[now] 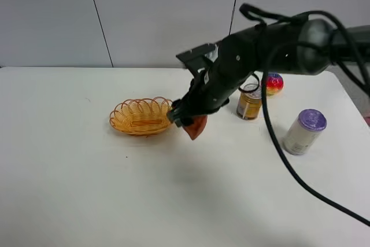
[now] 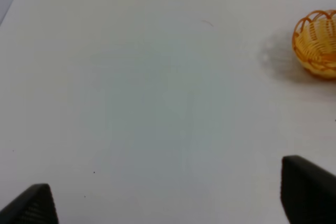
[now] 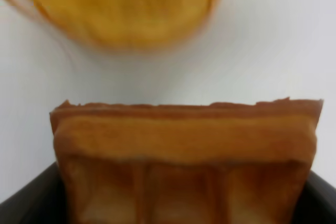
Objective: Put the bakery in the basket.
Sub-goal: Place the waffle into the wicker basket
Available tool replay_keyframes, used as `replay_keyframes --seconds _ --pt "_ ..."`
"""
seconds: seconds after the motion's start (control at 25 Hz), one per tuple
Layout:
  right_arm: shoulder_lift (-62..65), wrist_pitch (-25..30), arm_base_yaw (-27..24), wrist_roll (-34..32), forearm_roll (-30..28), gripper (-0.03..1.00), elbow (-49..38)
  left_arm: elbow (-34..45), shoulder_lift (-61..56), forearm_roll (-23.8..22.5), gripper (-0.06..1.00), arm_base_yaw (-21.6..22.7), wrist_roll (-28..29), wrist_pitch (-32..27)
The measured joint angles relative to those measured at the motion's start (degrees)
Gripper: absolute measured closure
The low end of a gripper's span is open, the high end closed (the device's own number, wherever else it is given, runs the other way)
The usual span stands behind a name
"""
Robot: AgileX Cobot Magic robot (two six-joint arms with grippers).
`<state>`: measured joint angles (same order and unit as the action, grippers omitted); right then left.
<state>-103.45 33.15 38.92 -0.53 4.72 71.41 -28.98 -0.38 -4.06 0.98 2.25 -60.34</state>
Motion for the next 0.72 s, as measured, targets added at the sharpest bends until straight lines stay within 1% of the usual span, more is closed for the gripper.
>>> replay_keyframes --seconds 0.12,0.2,0.32,0.44,0.52,0.72 --pt "-0.4 0.3 0.0 2.6 0.2 0.27 7.4 0.0 0.0 0.0 0.10 0.0 0.0 0.0" --pt "-3.5 1.0 0.0 3.3 0.6 0.27 13.1 0.0 0.0 0.0 0.10 0.0 0.0 0.0" --pt "-10.8 4.3 0.1 3.7 1.4 0.27 22.5 0.0 0.0 0.0 0.10 0.0 0.0 0.0" --pt "-18.6 9.0 0.9 4.2 1.5 0.27 29.6 0.0 0.0 0.0 0.10 0.0 0.0 0.0" --pt "-23.1 10.7 1.8 4.7 2.1 0.27 32.9 0.0 0.0 0.0 0.10 0.0 0.0 0.0" --pt "-28.8 11.7 3.0 4.8 5.1 0.27 37.5 0.0 0.0 0.0 0.10 0.0 0.0 0.0"
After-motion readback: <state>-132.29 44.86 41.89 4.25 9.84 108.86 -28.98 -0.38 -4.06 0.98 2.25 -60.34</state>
